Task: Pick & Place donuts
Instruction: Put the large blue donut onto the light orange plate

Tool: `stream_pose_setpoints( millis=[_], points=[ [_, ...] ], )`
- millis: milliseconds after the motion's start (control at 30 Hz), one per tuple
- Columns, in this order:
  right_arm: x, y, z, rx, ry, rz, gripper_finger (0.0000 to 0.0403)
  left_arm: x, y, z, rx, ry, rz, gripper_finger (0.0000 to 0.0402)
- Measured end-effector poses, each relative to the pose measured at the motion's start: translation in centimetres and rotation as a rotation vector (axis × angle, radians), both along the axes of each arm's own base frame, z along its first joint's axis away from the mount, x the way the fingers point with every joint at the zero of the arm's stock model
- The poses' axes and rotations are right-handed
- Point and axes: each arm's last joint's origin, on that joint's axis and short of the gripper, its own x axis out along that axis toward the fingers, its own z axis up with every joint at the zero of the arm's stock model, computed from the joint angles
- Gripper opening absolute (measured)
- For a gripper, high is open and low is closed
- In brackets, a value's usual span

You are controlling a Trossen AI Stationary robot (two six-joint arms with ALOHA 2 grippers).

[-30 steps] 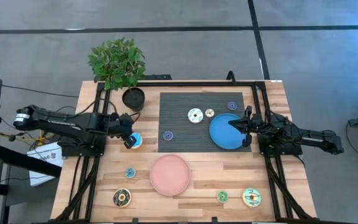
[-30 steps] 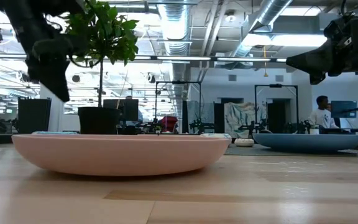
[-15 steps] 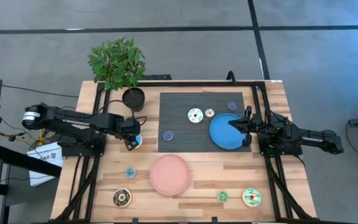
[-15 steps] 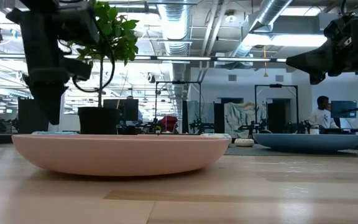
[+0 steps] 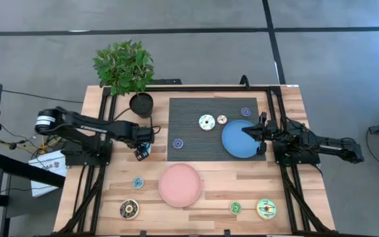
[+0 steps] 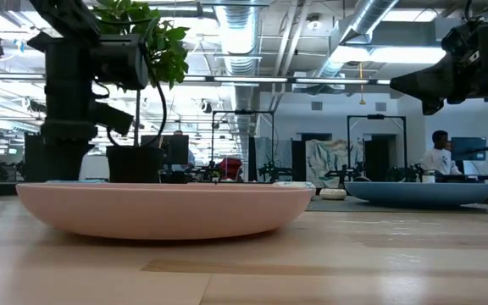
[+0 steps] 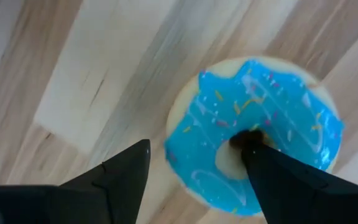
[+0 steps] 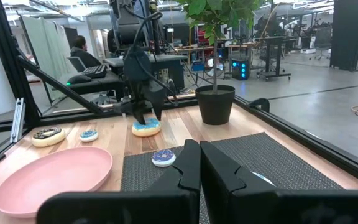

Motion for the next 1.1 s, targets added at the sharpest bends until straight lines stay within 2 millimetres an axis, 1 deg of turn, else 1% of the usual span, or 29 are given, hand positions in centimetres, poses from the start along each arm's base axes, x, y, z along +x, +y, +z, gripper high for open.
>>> stream_pose_setpoints(
  millis=[100,233,400,533,867,1000,1100],
  points=[
    [0.0,0.0,0.0,0.0,0.0,0.0,0.0,0.33,0.11,0.01,0.033,-0.029,0.004,0.0254],
    [0.0,0.0,0.0,0.0,0.0,0.0,0.0,0.28,0.25,0.02,0.063,-0.024,0.011,0.0254],
    [0.0,0.0,0.0,0.0,0.0,0.0,0.0,0.31,0.38,-0.01,0.008,-0.031,-0.005,0.0254],
    [0.0,0.0,0.01,0.0,-0.001,0.0,0.0,0.27,0.44,-0.02,-0.002,-0.029,0.004,0.0252],
    [0.0,0.0,0.01,0.0,-0.001,0.0,0.0,0.26,0.43,-0.03,-0.008,-0.033,0.033,0.02],
    [0.0,0.0,0.01,0.0,-0.001,0.0,0.0,0.26,0.42,-0.03,-0.011,-0.034,0.039,0.0186],
    [0.0,0.0,0.01,0.0,-0.001,0.0,0.0,0.18,0.41,-0.04,-0.017,-0.032,0.081,0.0177]
  ],
)
